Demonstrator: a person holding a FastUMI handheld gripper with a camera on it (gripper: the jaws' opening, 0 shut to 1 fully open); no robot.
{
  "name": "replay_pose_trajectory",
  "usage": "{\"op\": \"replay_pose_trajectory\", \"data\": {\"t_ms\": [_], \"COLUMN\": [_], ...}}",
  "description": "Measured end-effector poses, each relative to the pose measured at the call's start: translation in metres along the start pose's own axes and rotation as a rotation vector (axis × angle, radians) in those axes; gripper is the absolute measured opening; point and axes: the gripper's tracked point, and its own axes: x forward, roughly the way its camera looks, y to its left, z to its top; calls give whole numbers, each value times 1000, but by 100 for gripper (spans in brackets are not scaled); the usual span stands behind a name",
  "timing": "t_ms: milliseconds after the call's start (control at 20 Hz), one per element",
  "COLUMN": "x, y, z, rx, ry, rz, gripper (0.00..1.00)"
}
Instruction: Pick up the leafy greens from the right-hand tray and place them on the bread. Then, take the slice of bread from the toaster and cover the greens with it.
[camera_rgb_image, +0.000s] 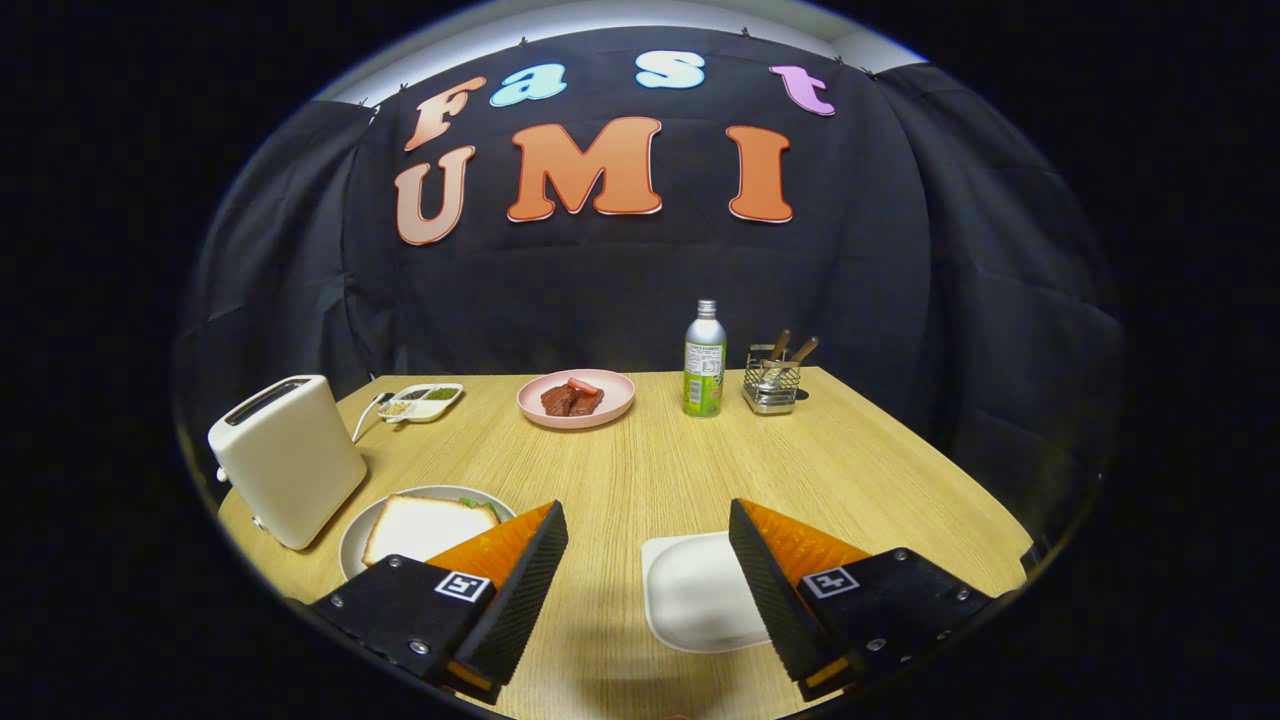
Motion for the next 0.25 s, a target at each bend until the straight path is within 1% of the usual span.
{"op": "replay_pose_trajectory", "data": {"t_ms": [250], "x": [0], "y": [-9], "z": [-4], "rx": [12], "ry": [7], "rz": [-10], "gripper": [97]}}
